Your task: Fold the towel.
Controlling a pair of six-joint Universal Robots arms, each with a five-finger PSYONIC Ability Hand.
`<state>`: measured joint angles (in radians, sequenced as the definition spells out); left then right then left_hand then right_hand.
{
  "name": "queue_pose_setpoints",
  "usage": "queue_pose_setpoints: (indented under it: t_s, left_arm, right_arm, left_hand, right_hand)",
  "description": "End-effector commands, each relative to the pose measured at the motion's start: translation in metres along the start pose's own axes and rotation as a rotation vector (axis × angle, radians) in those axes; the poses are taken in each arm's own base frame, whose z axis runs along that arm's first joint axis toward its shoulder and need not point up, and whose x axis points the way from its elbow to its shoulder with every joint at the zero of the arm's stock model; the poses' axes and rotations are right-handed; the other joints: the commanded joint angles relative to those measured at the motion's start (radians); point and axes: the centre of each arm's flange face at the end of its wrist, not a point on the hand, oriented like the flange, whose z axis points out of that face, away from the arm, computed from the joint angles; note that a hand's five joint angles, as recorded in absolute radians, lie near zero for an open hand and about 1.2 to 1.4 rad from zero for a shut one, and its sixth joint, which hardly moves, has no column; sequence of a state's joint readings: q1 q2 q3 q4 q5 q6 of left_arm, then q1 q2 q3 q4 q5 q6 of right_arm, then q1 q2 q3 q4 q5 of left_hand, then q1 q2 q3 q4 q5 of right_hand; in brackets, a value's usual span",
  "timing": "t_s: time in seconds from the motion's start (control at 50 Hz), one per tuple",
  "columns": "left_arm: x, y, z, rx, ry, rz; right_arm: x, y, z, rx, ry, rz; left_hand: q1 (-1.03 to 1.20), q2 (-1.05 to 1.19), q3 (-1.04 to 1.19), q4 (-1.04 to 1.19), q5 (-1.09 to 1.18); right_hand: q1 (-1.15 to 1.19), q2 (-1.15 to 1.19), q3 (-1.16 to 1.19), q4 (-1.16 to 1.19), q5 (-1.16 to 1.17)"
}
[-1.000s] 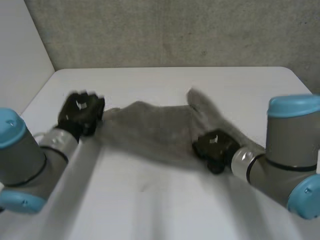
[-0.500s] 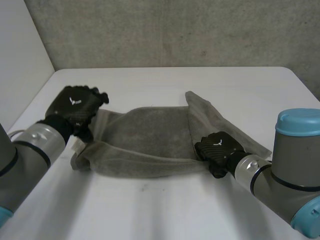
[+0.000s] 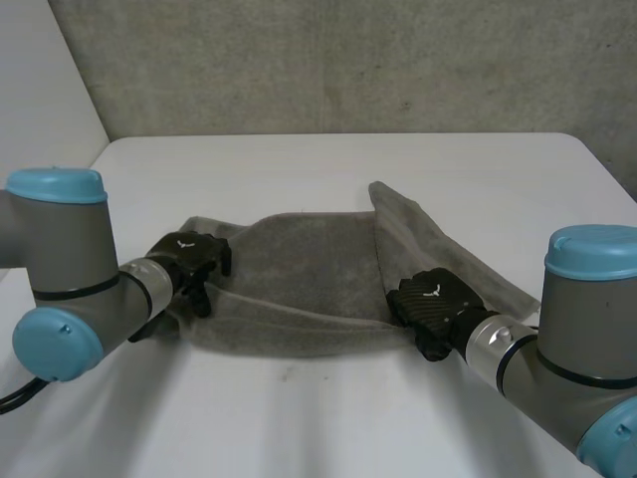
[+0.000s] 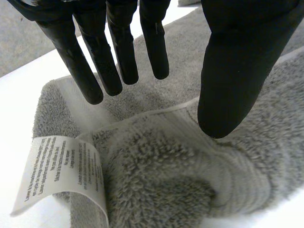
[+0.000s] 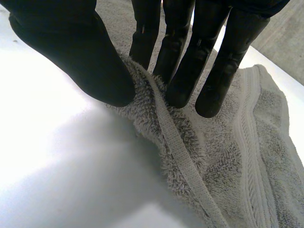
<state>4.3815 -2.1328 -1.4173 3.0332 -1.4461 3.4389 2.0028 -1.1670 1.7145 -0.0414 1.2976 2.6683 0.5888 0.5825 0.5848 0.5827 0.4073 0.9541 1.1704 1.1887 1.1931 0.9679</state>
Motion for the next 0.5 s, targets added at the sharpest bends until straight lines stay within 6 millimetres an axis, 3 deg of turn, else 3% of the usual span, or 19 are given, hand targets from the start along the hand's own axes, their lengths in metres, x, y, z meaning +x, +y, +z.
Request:
queue_pose_setpoints:
  t_s: [0.02,0.5]
  left_arm:
    - [0.001,0.01,0.009,-0.022,0.005,0.063]
    - [-0.005,0.021,0.01,-0.078,-0.06,0.131]
  right_arm:
    - [0.0,0.001,0.001,0.001,0.0,-0.003]
    - [-0.001,0.003,0.002,-0.001,-0.001,-0.004]
  left_hand:
    - [0.077,0.083,0.081,0.083,0.084]
    - [0.08,0.086,0.084,0.086,0.087]
  right_hand:
    - [0.442,0.226,0.208,0.203,0.254]
    - [0.442,0.226,0.208,0.203,0.254]
